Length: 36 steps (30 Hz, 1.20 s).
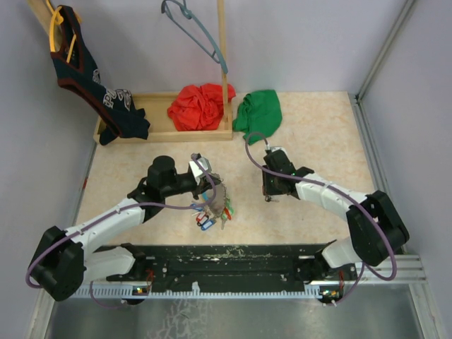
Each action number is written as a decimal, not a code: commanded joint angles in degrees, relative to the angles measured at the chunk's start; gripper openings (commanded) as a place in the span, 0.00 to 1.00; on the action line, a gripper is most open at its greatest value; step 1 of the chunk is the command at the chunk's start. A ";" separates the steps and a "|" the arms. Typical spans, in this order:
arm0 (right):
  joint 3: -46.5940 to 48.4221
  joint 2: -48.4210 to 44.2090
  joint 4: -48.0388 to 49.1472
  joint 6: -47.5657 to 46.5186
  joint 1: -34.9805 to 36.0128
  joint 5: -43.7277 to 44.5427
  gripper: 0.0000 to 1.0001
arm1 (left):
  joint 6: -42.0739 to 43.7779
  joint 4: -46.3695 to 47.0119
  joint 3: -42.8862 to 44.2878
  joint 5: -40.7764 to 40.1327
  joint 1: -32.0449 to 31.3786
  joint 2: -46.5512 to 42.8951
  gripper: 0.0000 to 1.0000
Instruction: Put the keys on the keyring
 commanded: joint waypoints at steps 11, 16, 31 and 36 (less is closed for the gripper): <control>7.11 4.80 -4.50 -2.41 -3.71 -6.88 0.34 | -0.33 2.85 0.64 1.12 -0.38 -1.42 0.00; 7.41 6.39 -4.36 -2.74 -4.56 -8.95 0.32 | -0.23 2.76 0.56 0.89 -0.38 -1.62 0.00; 6.65 8.58 -2.72 -2.87 -5.88 -10.19 0.23 | -0.31 2.67 0.65 0.98 -0.38 -1.54 0.00; 6.62 8.83 -2.87 -2.85 -6.14 -8.66 0.23 | -0.23 2.67 0.71 1.03 -0.38 -1.51 0.00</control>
